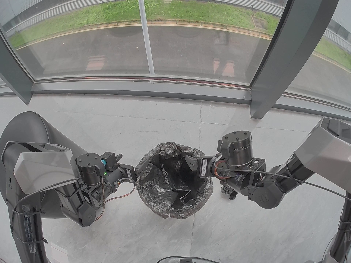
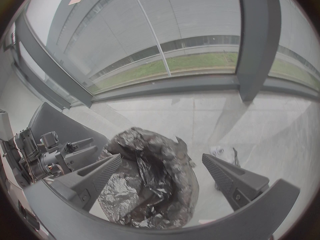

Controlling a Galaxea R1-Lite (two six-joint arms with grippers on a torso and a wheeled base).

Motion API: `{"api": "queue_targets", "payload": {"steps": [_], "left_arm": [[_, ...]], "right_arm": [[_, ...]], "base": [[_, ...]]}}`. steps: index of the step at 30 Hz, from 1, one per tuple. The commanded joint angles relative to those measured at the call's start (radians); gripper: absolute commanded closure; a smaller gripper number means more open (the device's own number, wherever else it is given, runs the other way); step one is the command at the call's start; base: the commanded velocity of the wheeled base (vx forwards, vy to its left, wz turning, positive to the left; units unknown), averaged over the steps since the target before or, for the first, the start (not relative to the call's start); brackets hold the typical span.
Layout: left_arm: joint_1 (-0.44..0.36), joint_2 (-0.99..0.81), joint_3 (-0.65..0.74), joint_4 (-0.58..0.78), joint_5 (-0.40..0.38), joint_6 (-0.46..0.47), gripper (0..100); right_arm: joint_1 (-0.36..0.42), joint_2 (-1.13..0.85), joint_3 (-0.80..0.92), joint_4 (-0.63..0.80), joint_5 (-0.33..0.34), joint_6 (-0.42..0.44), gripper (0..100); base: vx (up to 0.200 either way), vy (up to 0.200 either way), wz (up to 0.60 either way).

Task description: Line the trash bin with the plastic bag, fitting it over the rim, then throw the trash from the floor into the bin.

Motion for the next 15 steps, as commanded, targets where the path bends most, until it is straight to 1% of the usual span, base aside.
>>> {"api": "queue_targets", "payload": {"steps": [1,2,4,8,12,15], "left_arm": [[0.000,-0.046,0.018,0.000,0.000,-0.031,0],[0.000,-0.051,0.021,0.000,0.000,-0.048,0],[0.001,-0.054,0.029,0.000,0.000,-0.057,0],[0.003,-0.054,0.039,0.000,0.000,-0.065,0],[0.009,-0.062,0.035,0.000,0.000,-0.066,0],[0.009,-0.068,0.039,0.000,0.000,-0.066,0]], "right_arm": [[0.033,0.004,-0.082,0.021,-0.006,-0.060,0],[0.039,0.057,-0.140,0.033,-0.030,-0.103,0],[0.045,0.122,-0.217,0.042,-0.065,-0.129,0],[0.076,0.185,-0.304,0.082,-0.071,-0.121,0],[0.117,0.204,-0.335,0.114,-0.071,-0.097,0],[0.125,0.221,-0.361,0.128,-0.071,-0.097,0]], "base": [[0.000,0.000,0.00],[0.000,0.000,0.00],[0.000,0.000,0.00],[0.000,0.000,0.00],[0.000,0.000,0.00],[0.000,0.000,0.00]]}}
